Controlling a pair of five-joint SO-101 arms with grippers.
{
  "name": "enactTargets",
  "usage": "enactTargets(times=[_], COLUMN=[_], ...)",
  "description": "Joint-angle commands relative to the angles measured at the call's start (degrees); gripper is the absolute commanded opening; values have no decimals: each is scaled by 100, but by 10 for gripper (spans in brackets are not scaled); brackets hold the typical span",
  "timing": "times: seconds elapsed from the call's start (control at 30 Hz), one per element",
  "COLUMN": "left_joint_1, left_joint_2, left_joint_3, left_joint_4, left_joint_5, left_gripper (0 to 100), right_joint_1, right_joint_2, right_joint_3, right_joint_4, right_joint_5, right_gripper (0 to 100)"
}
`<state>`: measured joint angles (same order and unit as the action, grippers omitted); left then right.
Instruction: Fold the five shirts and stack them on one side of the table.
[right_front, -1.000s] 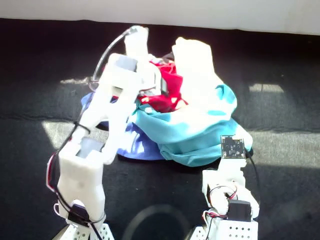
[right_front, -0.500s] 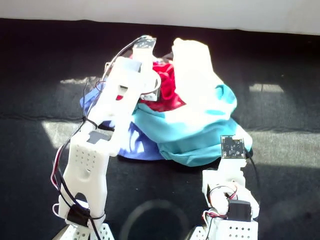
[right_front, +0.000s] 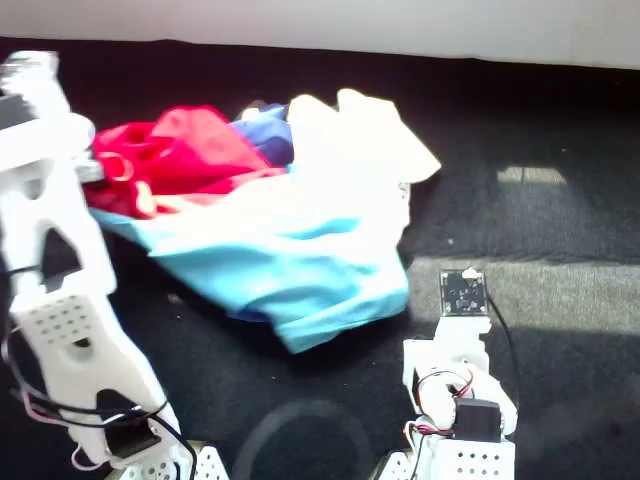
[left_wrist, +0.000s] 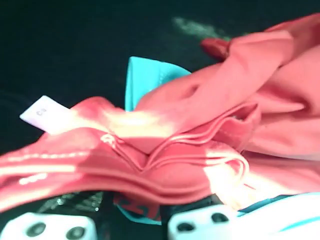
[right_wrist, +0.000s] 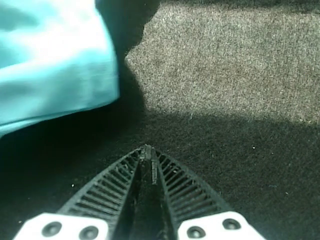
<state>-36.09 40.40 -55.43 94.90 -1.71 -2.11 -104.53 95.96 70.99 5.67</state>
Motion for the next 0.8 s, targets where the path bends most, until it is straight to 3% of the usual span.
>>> enactTargets(times=[0.0, 0.17, 0.43, 0.67, 0.77], left_joint_1=[-1156, -2246, -2791, -2668, -2431], left_joint_2=[-620, -892, -936, -936, -945], left_joint_3=[-760, -1578, -2721, -3029, -3055], left_joint_4=[62, 44, 44, 308, 422], left_joint_5=[-62, -62, -44, -35, -53], left_gripper=[10, 10, 24, 305, 333], right_joint_1=[40, 40, 40, 40, 31], right_joint_2=[-40, -40, -40, -40, -40], right_joint_3=[699, 699, 699, 699, 699], right_joint_4=[22, 22, 22, 22, 22], right_joint_5=[26, 26, 26, 18, 18], right_gripper=[6, 6, 6, 6, 6])
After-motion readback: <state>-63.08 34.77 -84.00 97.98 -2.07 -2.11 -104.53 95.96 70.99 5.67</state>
